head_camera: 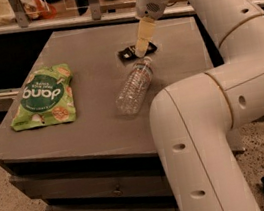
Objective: Move rxbar chocolate near green rice chip bag
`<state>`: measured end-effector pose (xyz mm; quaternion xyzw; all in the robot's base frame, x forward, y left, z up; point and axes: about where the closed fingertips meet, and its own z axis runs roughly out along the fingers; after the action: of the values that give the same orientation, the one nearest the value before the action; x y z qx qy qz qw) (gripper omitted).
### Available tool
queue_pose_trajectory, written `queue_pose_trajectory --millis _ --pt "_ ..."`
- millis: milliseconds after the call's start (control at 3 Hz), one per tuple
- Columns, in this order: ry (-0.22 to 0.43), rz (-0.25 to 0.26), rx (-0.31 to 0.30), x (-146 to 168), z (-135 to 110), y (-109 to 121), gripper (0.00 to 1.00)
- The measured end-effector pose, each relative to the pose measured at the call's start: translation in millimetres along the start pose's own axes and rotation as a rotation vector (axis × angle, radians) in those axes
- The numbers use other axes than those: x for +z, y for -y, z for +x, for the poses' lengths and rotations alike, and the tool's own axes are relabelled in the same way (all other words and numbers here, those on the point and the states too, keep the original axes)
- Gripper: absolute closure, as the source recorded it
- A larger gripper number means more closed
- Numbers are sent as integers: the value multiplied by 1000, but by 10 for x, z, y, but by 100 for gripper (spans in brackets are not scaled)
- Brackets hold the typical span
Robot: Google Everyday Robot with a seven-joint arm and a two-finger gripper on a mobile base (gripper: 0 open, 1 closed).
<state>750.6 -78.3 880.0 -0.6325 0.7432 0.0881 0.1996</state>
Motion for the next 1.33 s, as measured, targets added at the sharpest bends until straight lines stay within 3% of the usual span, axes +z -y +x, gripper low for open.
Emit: queue_pose_trajectory --millis 667,1333 --pt "-15 -14 35 168 148 43 0" --pt "-24 -35 15 306 125 39 0"
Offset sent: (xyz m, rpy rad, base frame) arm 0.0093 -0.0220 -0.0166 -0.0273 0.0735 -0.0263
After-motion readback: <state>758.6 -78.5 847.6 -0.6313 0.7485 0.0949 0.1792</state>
